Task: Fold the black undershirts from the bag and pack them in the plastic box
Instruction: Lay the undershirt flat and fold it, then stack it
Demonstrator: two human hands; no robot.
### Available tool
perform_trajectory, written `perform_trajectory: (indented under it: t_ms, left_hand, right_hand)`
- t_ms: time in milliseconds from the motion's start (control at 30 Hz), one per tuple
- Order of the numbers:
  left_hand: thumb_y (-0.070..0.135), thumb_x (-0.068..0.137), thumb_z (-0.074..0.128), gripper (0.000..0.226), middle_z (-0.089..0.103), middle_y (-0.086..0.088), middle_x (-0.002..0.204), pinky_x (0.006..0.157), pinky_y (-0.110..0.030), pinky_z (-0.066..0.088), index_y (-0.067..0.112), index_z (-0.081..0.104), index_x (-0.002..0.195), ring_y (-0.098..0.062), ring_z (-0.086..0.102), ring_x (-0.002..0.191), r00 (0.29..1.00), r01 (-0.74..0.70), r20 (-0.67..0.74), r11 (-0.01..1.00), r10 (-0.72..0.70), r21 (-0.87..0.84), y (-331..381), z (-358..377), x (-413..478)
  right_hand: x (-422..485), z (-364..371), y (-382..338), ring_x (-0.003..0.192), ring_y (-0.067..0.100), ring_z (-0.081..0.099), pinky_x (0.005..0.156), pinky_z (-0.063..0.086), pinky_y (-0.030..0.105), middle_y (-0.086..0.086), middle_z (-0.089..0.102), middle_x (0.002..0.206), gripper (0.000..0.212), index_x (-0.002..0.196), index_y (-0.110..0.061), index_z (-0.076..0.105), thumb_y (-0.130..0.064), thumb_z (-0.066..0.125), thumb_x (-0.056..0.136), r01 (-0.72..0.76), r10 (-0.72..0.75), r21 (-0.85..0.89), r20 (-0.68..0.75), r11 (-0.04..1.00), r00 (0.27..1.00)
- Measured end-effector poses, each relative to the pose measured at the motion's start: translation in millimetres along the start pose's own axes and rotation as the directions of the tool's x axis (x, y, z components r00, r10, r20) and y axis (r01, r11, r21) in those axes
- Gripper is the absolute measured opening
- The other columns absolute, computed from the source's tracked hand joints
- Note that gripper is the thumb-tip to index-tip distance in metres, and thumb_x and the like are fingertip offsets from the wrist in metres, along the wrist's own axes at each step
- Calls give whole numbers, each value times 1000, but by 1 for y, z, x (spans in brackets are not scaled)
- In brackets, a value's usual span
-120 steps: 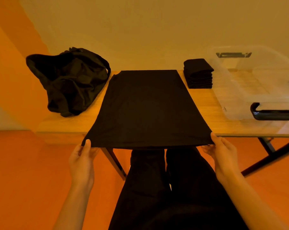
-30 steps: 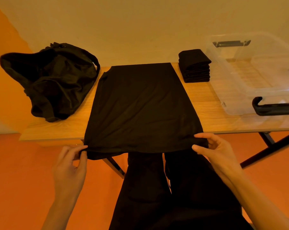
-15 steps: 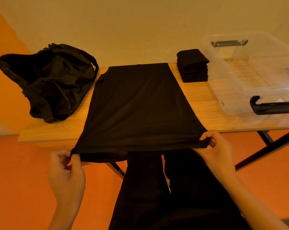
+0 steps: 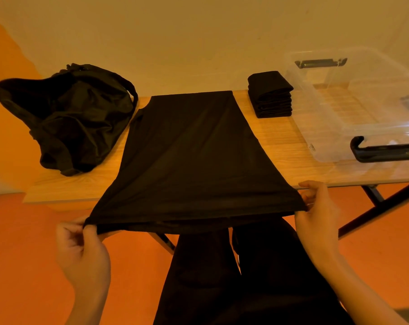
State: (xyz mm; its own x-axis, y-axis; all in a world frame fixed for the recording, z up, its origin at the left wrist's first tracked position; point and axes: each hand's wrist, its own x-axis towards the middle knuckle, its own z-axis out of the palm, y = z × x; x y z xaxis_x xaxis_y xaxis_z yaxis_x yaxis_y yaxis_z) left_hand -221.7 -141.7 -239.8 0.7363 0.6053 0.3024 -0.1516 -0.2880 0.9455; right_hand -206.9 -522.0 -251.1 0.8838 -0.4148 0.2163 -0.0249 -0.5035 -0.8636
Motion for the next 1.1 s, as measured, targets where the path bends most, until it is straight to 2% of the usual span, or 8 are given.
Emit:
perform_trajectory:
  t_ms: [100,167,233,333,533,800,933,1100]
  left_hand:
    - [-2,98,53,46,59,22,98,68,-19,51,42,48,86,-16,63,94,997,-72,53,975,62,210,-19,-13,5]
    - [-3,98,53,45,53,12,100,64,-28,51,41,54,98,-17,62,84,932,-336,266,868,248,366,-31,-24,9]
    - [-3,96,51,19,52,-9,104,60,-38,48,8,64,103,-30,58,79,805,-575,461,682,374,452,-39,-31,12]
    - [-16,80,70,15,54,-21,108,63,-36,47,-6,72,91,-31,58,82,701,-703,591,525,399,480,-45,-29,15]
    - [-6,72,80,15,64,-6,99,75,-26,53,6,76,81,-11,65,92,865,-414,405,877,296,245,-30,-14,-3]
    - [-19,78,66,47,51,6,87,59,-44,50,20,42,68,-16,57,81,928,-238,366,875,76,421,-28,-5,19]
    - [-15,76,69,32,55,-8,67,55,-19,41,8,49,66,-19,57,59,890,-286,452,845,59,452,43,48,115]
    - [-6,90,65,39,48,-1,69,43,-14,47,19,44,68,-4,57,44,978,-49,208,992,24,117,193,133,288]
  right_hand:
    - [2,-8,5,75,1,62,55,45,20,-12,64,78,45,112,-26,62,9,67,85,38,-34,-136,30,990,999]
    - [0,-14,5,73,3,65,59,50,21,-10,66,75,44,119,-22,63,3,73,85,69,-64,-120,42,990,997]
    - [-3,-17,6,72,3,68,66,56,24,-8,70,79,44,118,-27,64,-1,74,84,158,-150,-81,95,984,984]
    - [-6,-18,9,76,3,71,67,60,27,-14,74,86,49,106,-34,68,8,74,81,147,-143,-25,121,989,982]
    - [-14,-3,-4,79,12,70,58,57,21,-10,72,90,50,99,-30,70,17,67,82,1,-11,188,51,982,999]
    - [8,-12,-17,65,10,70,46,53,24,2,71,89,35,103,-24,54,9,58,92,-195,199,-39,165,980,966]
    - [109,-13,-84,48,12,66,44,52,27,7,71,72,17,94,-16,61,0,66,90,-67,166,-297,322,952,932]
    - [270,-26,-237,58,24,71,56,61,35,15,71,72,13,94,-6,67,2,59,88,100,-94,-249,34,963,995]
